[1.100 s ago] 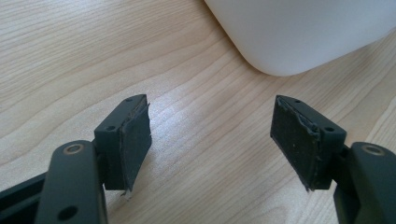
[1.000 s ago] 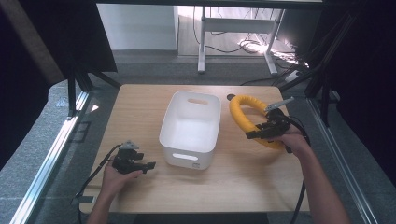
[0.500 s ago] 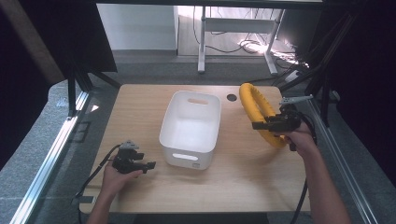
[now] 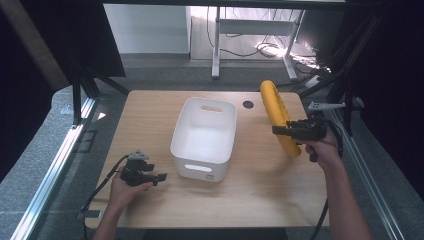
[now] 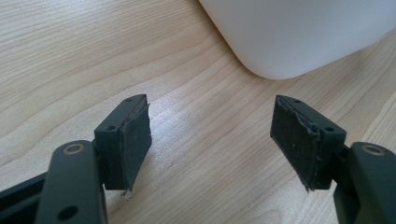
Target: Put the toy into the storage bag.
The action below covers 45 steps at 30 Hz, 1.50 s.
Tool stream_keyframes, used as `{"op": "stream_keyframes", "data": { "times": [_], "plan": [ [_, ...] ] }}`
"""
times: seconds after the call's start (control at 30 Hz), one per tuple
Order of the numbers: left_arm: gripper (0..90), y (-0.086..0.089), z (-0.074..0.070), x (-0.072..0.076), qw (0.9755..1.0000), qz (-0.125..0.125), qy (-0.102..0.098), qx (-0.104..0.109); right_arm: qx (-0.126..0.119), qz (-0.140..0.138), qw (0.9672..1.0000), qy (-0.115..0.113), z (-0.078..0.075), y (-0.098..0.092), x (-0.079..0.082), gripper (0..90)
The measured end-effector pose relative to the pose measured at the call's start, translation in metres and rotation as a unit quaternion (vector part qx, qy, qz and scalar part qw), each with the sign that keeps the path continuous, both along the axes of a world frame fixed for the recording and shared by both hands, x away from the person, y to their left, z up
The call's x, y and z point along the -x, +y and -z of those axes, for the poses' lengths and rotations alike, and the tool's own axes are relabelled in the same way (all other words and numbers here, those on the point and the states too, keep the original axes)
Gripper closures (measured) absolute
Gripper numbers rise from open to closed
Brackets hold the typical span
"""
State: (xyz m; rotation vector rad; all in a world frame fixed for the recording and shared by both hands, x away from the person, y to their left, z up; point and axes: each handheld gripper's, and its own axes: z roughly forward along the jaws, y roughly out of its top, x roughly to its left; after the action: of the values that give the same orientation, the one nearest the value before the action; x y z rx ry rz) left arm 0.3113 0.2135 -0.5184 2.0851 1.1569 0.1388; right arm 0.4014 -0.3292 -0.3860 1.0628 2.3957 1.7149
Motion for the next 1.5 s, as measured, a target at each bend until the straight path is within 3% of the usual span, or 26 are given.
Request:
{"op": "stream_keyframes", "data": {
  "times": [0.33,0.57,0.8,1.23,1.27,1.3,1.33,1.37,1.5],
  "plan": [
    [29.2,-0.001,0.0,0.0,1.0,0.001,0.0,0.0,-0.032,0.032,0.9988,-0.016,0.001,0.007,0.012,51.0],
    [29.1,-0.001,-0.001,0.0,1.0,0.003,0.0,-0.001,-0.066,0.069,0.9939,-0.054,0.003,0.019,0.028,51.0],
    [29.2,0.0,-0.001,-0.001,1.0,0.002,-0.003,0.001,-0.088,0.093,0.9896,-0.066,0.01,0.029,0.034,51.0],
    [29.2,-0.001,-0.001,-0.001,1.0,0.002,-0.002,0.0,-0.124,0.139,0.9747,-0.123,0.015,0.056,0.055,50.9],
    [29.2,-0.001,-0.001,-0.001,1.0,0.003,-0.002,0.001,-0.124,0.139,0.9747,-0.123,0.015,0.056,0.055,50.9],
    [29.2,-0.002,-0.001,-0.001,1.0,0.002,-0.001,0.0,-0.128,0.147,0.9724,-0.128,0.014,0.061,0.059,50.9],
    [29.2,-0.002,-0.001,-0.001,1.0,0.002,-0.001,0.0,-0.128,0.147,0.9724,-0.128,0.014,0.061,0.059,50.9],
    [29.2,-0.002,-0.001,-0.001,1.0,0.002,-0.001,0.001,-0.132,0.153,0.9693,-0.141,0.014,0.065,0.061,50.8],
    [29.2,-0.002,-0.001,-0.001,1.0,0.002,-0.001,0.0,-0.136,0.172,0.9626,-0.16,0.014,0.076,0.067,50.9]
  ]
}}
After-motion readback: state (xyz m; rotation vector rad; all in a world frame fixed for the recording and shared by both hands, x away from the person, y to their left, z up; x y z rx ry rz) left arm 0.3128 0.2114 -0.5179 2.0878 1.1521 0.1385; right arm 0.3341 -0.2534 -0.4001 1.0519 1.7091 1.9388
